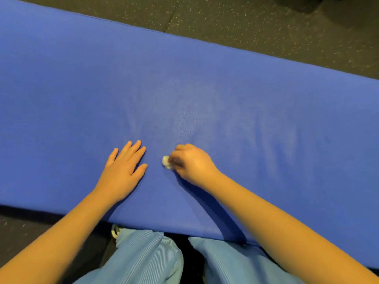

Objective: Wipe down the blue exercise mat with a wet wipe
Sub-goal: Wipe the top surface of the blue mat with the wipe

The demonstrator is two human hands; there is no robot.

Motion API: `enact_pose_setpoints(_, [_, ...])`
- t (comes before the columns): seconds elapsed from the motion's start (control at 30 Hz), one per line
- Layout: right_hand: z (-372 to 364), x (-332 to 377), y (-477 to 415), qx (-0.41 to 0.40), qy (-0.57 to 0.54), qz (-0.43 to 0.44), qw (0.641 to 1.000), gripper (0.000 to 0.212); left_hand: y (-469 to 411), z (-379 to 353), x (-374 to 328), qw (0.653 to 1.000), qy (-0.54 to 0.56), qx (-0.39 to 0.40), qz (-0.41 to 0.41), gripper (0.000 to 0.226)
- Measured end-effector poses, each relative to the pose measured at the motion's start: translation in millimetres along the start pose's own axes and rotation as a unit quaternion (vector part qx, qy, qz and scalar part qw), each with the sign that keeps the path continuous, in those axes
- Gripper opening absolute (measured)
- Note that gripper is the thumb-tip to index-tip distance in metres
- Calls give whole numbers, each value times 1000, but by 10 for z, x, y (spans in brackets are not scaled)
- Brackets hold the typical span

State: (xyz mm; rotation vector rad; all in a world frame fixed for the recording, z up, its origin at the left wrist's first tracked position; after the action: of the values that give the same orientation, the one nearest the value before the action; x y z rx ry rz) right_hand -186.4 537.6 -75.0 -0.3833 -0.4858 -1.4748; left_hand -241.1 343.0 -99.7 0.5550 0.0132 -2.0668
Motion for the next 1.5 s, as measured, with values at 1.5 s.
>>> enact_pose_setpoints(1.5, [452,788,842,63,86,57,993,39,790,549,337,949,-177,-64,-254,65])
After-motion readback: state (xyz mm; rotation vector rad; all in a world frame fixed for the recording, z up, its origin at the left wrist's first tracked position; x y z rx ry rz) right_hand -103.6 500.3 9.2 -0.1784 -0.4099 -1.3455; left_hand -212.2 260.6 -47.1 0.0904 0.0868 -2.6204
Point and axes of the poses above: each hand's wrist, its own y-axis away from the middle knuckle, its own z-axis out of the back of the hand, x = y × z, the point moved 3 cm from there along -y, towards the middle knuckle, and after that the axes turned 6 degrees about -x, right-handed, at the moved point
